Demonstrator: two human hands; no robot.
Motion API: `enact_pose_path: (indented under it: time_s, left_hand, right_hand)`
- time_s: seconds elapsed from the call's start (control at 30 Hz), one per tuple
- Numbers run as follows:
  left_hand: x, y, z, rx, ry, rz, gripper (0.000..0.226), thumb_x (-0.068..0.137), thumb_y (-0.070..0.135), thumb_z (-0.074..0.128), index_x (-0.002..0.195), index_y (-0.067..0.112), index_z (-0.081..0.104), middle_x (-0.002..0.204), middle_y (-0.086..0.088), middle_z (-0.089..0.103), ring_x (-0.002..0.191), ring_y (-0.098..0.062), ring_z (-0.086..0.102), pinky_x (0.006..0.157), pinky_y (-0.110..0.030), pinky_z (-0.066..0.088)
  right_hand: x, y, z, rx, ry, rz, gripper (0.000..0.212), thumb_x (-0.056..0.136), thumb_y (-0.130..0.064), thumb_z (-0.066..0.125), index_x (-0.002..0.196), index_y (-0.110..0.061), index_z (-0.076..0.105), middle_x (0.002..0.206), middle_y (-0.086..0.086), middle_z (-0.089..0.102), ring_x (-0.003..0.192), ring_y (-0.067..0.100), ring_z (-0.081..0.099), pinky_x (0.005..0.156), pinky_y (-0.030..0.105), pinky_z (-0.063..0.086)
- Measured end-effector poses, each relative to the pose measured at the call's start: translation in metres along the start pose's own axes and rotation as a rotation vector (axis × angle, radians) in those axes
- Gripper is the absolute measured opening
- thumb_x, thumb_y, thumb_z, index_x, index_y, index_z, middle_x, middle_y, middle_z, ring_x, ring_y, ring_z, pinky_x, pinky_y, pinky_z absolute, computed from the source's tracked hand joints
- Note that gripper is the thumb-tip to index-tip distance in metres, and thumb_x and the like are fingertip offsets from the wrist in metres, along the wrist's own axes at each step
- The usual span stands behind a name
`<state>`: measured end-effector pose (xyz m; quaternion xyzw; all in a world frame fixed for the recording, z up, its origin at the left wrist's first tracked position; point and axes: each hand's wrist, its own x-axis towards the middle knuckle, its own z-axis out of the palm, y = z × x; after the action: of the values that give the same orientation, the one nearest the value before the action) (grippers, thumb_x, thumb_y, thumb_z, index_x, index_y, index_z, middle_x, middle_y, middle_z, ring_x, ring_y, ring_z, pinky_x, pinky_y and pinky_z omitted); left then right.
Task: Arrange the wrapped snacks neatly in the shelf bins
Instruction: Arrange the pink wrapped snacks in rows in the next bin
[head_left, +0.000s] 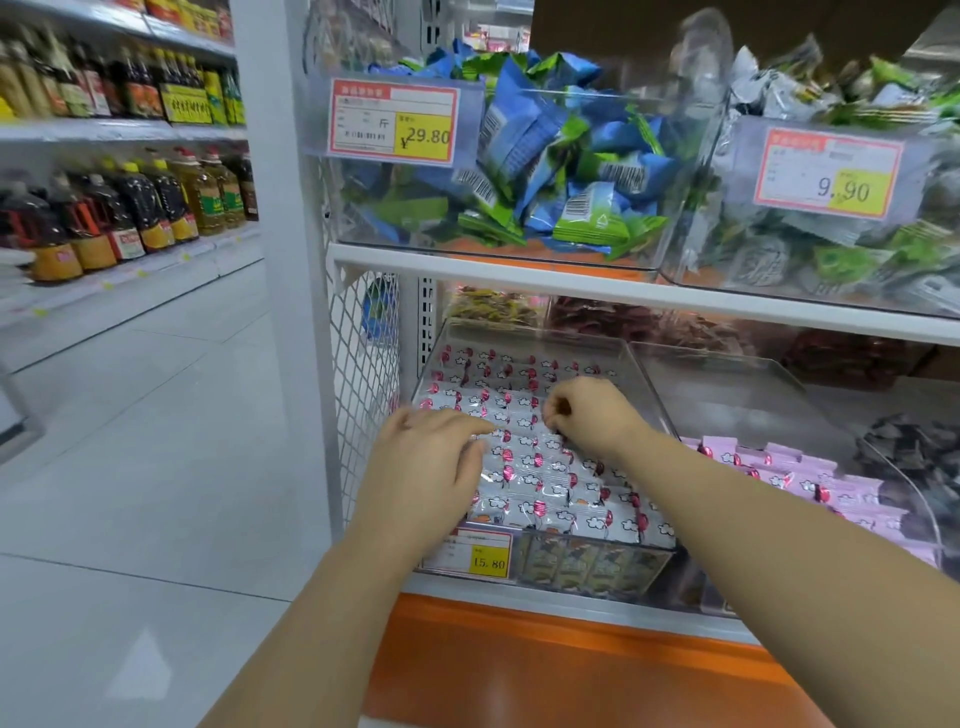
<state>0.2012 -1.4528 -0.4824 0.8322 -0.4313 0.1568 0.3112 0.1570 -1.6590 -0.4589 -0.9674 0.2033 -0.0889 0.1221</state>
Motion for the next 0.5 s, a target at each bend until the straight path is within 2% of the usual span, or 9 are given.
enact_pose_path:
  time_s: [0.07,0.17,0.27,0.37,0.43,0.5]
  left_hand:
    - [0.001,-0.004,0.0,0.02,0.01,-0.034,0.028,0.093,0.027,0.045,0.111,0.028,0.067,0.112,0.009,0.066,0.112,-0.011,0.054,0.113,-0.039,0.013]
    - [0.002,-0.009,0.001,0.017,0.022,-0.068,0.024,0.092,0.025,0.051,0.111,0.029,0.067,0.114,0.009,0.065,0.116,-0.011,0.051,0.114,-0.043,0.008]
    - [0.003,-0.011,0.002,0.029,0.016,-0.073,0.024,0.091,0.024,0.052,0.11,0.028,0.067,0.116,0.007,0.063,0.118,-0.014,0.049,0.113,-0.048,0.012]
    - [0.002,-0.016,0.003,0.039,0.041,-0.074,0.028,0.087,0.025,0.05,0.106,0.026,0.069,0.122,0.0,0.06,0.122,-0.022,0.046,0.109,-0.052,0.025]
    - [0.002,-0.02,0.003,0.048,0.083,-0.094,0.026,0.085,0.022,0.054,0.105,0.023,0.07,0.124,-0.004,0.058,0.123,-0.027,0.046,0.105,-0.051,0.031]
    - [0.002,-0.022,0.005,0.043,0.107,-0.129,0.025,0.084,0.015,0.06,0.108,0.02,0.069,0.128,-0.006,0.055,0.123,-0.03,0.046,0.103,-0.049,0.033]
  right_hand:
    - [0.005,0.001,0.0,0.023,-0.01,0.016,0.014,0.088,-0.004,0.05,0.086,-0.012,0.062,0.095,0.005,0.068,0.085,0.018,0.058,0.075,0.026,0.044]
    - [0.013,0.004,0.001,0.041,-0.076,0.054,0.013,0.09,-0.006,0.051,0.094,-0.009,0.063,0.099,0.006,0.066,0.084,0.015,0.052,0.074,0.024,0.04]
    - [0.018,0.005,0.01,0.027,-0.014,0.1,0.016,0.09,-0.005,0.05,0.096,-0.005,0.065,0.104,0.008,0.067,0.091,0.021,0.059,0.076,0.026,0.043]
    - [0.007,0.0,0.017,0.051,0.129,0.088,0.017,0.09,-0.008,0.05,0.096,-0.011,0.066,0.103,0.008,0.068,0.095,0.025,0.061,0.08,0.03,0.049]
    - [-0.009,-0.008,0.019,0.029,0.215,-0.041,0.021,0.092,-0.016,0.051,0.106,-0.014,0.067,0.111,0.005,0.065,0.101,0.023,0.058,0.087,0.035,0.048]
    - [-0.031,-0.017,0.023,-0.016,0.204,-0.27,0.031,0.095,-0.029,0.047,0.12,-0.017,0.062,0.127,0.004,0.058,0.117,0.023,0.05,0.101,0.037,0.039]
